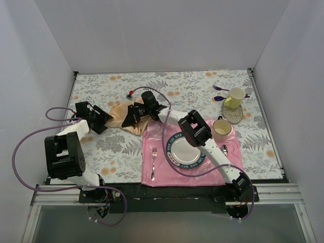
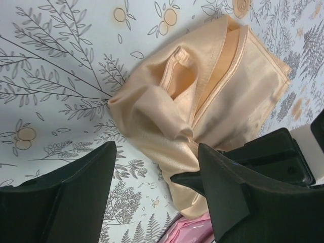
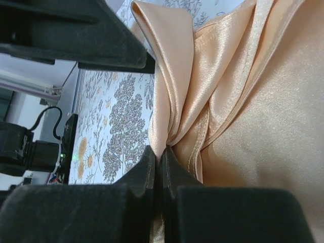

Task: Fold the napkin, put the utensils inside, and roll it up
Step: Roll the napkin with the utensil

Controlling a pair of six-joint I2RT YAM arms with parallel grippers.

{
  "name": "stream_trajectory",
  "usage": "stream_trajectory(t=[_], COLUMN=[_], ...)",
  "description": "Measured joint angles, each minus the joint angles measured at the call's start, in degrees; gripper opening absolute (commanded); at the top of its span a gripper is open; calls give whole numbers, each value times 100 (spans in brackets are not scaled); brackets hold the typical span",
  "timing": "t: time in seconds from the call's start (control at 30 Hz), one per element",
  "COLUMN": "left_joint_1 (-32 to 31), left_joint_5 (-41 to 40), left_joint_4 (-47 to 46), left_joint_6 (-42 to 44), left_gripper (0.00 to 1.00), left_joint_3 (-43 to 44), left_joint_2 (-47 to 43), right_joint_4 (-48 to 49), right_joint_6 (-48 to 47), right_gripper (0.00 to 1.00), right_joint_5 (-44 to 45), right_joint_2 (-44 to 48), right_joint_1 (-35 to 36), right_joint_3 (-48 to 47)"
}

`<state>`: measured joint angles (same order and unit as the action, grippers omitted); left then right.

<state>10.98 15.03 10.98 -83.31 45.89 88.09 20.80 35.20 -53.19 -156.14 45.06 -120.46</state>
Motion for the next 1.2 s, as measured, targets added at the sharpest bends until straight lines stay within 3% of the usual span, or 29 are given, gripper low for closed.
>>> stream_trajectory(t=[0.37, 0.47, 0.6, 0.93, 1.03, 1.07, 1.1, 1.2], left_joint_1=[74, 74, 92, 197, 219, 225, 232, 236], left_joint_5=[37, 116, 175, 210, 168, 155, 157, 240], left_joint_4=[-72, -94, -37, 417, 605, 638, 651, 638], left_joint_6=[345, 455, 667, 1016, 1071, 1088, 1091, 1040], left_gripper=[56, 47, 27, 5, 9, 25, 34, 46], left_joint_3=[-11, -7, 76, 63, 61, 61, 63, 72], left_joint_2=[243, 295, 424, 101, -203, -282, -339, -365], right_joint_4=[-531, -804, -1167, -2055, -2481, -2627, -2769, -2990], right_joint_6=[-946, -1222, -1609, -2743, -3180, -3303, -3421, -3576], right_gripper=[1, 1, 1, 1, 1, 1, 1, 1], right_joint_5=[-251, -245, -208, -11, 319, 496, 678, 1257], right_joint_2=[72, 96, 127, 385, 584, 667, 754, 1025], right_joint_1=[68, 90, 118, 289, 422, 470, 520, 664], right_joint_3=[-57, -136, -254, -380, -393, -393, -380, -125])
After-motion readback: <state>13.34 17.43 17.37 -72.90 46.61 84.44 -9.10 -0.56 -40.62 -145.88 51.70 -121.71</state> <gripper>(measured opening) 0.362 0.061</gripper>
